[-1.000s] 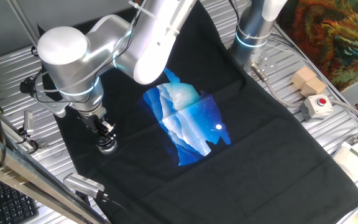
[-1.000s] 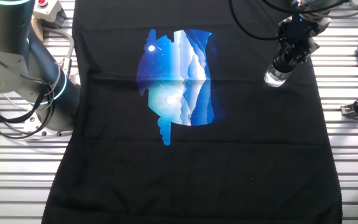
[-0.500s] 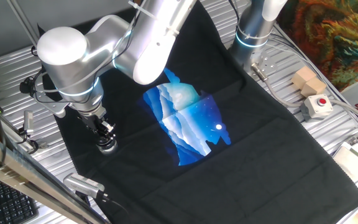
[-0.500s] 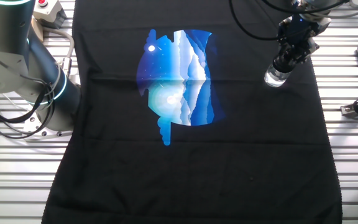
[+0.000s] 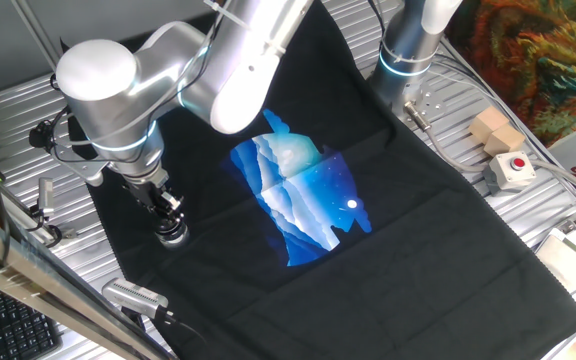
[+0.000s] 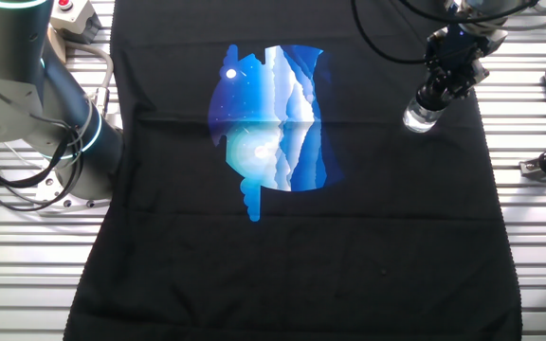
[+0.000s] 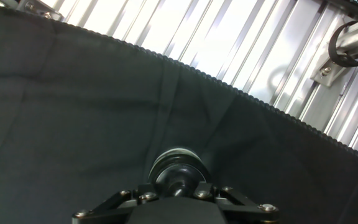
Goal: Screw the lid onto the jar
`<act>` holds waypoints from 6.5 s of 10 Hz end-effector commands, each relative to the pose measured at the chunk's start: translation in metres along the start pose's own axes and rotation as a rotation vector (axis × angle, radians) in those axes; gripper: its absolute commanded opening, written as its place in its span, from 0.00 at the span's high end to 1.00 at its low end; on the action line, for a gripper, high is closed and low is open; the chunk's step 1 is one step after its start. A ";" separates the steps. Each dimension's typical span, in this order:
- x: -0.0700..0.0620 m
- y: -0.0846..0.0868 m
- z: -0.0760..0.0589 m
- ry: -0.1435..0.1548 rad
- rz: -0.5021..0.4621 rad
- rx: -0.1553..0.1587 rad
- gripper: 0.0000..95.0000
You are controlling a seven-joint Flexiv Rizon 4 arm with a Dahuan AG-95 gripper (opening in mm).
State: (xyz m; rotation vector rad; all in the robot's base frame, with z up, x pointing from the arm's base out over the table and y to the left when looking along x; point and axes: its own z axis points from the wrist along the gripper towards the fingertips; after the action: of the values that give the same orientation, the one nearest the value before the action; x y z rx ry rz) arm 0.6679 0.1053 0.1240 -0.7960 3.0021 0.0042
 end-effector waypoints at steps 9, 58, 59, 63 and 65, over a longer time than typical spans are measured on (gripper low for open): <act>0.000 0.000 0.000 0.001 0.006 -0.003 0.80; 0.000 0.000 0.001 -0.007 0.279 0.001 1.00; 0.000 0.000 0.001 -0.007 0.287 0.002 1.00; 0.000 -0.001 0.001 -0.008 0.339 0.004 1.00; 0.000 -0.001 0.001 -0.009 0.356 0.007 1.00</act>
State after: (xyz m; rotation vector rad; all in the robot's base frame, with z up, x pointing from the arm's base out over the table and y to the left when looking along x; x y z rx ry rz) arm 0.6688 0.1052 0.1230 -0.2422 3.0871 0.0089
